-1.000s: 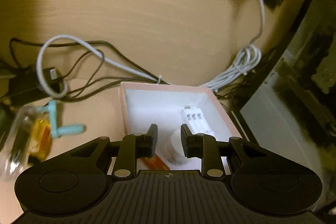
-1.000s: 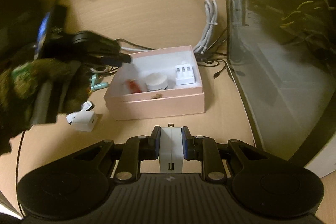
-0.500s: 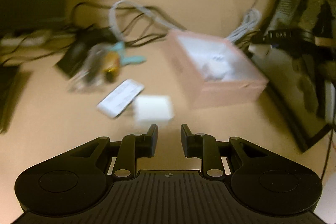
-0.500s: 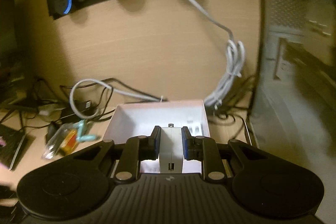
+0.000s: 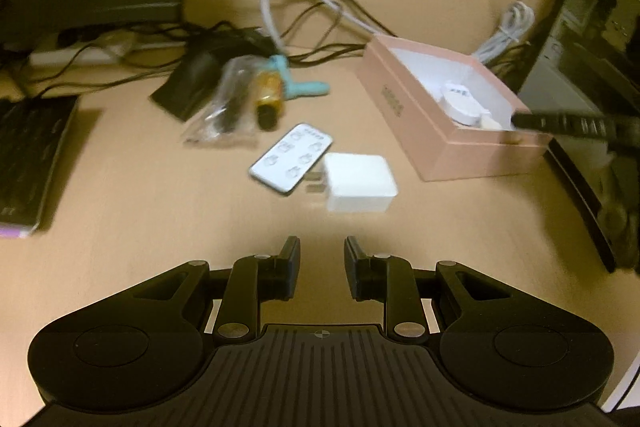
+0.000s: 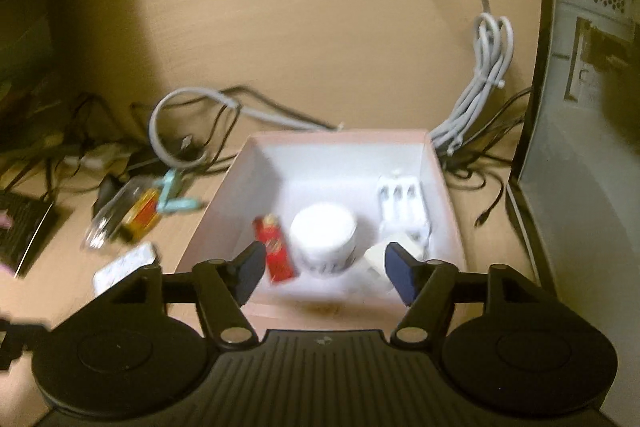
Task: Organize rigid objects
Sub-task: 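Lower the white plug charger into the box and open the right gripper, then grasp the white cube charger with the left gripper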
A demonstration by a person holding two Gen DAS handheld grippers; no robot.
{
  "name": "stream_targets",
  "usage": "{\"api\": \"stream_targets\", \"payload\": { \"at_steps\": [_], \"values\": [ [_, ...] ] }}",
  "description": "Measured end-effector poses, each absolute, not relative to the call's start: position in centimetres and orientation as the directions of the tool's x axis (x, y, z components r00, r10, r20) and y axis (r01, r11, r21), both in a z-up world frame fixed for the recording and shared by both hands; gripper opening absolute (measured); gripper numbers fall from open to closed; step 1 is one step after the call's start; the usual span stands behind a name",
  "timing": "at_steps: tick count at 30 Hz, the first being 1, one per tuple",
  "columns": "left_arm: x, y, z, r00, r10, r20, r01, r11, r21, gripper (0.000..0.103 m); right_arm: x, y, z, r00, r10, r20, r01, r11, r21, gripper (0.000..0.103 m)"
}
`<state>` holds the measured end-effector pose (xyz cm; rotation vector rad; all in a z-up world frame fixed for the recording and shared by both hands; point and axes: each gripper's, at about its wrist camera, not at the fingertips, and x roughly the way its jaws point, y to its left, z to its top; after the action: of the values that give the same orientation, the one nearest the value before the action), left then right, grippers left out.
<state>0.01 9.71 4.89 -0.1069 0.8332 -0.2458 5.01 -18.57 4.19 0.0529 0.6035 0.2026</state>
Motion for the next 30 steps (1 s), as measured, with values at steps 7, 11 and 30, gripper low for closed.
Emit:
{"api": "stream_targets", "payload": {
  "at_steps": [7,11,30],
  "values": [
    [1.5,8.5,5.7,0.668,-0.27,-0.694,0.275,0.955,-0.107,0.026,-0.5,-17.6,1.3,0.776,0.209,-0.595,-0.193,0.977,0.093,0.081],
    [3.0,8.8,5.7,0.673,-0.26,-0.693,0.264,0.959,-0.104,0.026,-2.4,-17.6,-0.3,0.75,0.206,-0.628,-0.184,0.978,0.101,0.081],
    [11.5,7.8,3.1,0.537,-0.41,-0.737,0.363,0.901,-0.238,0.031,-4.2,-17.8,-3.0,0.733,0.193,-0.652,-0.13,0.981,0.144,0.091]
  ]
}}
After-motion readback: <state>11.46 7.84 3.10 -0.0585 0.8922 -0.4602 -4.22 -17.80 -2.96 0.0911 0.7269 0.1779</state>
